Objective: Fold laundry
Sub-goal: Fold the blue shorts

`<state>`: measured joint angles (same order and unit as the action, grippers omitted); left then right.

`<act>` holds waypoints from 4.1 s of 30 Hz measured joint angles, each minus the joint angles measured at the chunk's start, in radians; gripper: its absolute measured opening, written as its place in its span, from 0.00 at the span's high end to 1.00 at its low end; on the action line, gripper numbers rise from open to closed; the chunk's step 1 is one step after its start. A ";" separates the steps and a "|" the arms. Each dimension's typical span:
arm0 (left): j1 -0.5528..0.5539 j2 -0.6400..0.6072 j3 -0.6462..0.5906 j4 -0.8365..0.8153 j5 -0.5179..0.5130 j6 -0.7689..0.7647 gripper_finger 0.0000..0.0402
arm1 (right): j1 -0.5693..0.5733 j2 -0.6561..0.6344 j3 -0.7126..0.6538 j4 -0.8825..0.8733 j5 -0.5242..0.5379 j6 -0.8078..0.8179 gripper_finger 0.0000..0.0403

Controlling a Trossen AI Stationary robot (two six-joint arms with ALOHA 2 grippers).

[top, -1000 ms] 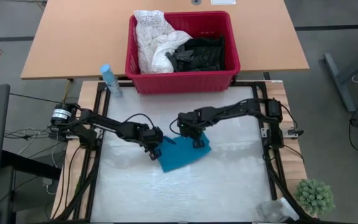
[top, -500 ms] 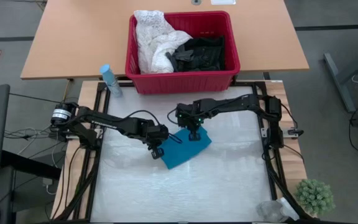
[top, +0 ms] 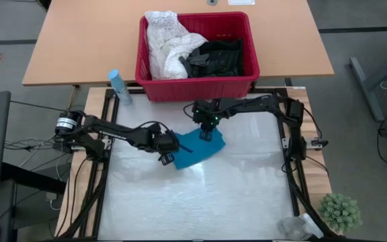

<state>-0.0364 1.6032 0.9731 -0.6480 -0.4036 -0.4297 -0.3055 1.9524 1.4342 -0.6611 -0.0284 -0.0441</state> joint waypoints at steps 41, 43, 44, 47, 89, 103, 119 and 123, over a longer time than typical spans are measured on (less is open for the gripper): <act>0.523 0.124 0.134 0.421 0.849 0.709 0.65 | 0.008 -0.080 0.056 -0.527 -0.283 0.176 0.41; 0.521 0.151 0.162 0.395 0.848 0.743 0.65 | 0.052 -0.163 0.016 -0.464 -0.210 0.291 0.41; 0.521 0.154 0.173 0.381 0.849 0.754 0.65 | 0.079 -0.215 -0.010 -0.435 -0.155 0.364 0.41; 0.533 0.152 0.199 0.347 0.847 0.765 0.65 | 0.161 -0.380 -0.103 -0.394 0.006 0.644 0.41; 0.401 0.424 0.372 0.087 0.618 0.896 0.66 | 0.617 -0.460 -0.457 0.012 0.393 1.615 0.41; 0.505 0.454 0.368 0.056 0.880 0.233 0.77 | 0.499 -0.460 -0.457 0.013 0.415 1.667 0.41; 0.667 0.459 0.364 -0.017 1.020 0.234 0.78 | 0.327 -0.422 -0.457 0.243 0.359 1.296 0.42; 0.671 0.449 0.364 -0.038 1.040 0.249 0.78 | 0.322 -0.363 -0.456 0.344 0.284 1.200 0.51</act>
<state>0.6350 2.0524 1.3373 -0.6865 0.6361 -0.1811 0.0165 1.5896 0.9779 -0.3174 0.2552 1.1559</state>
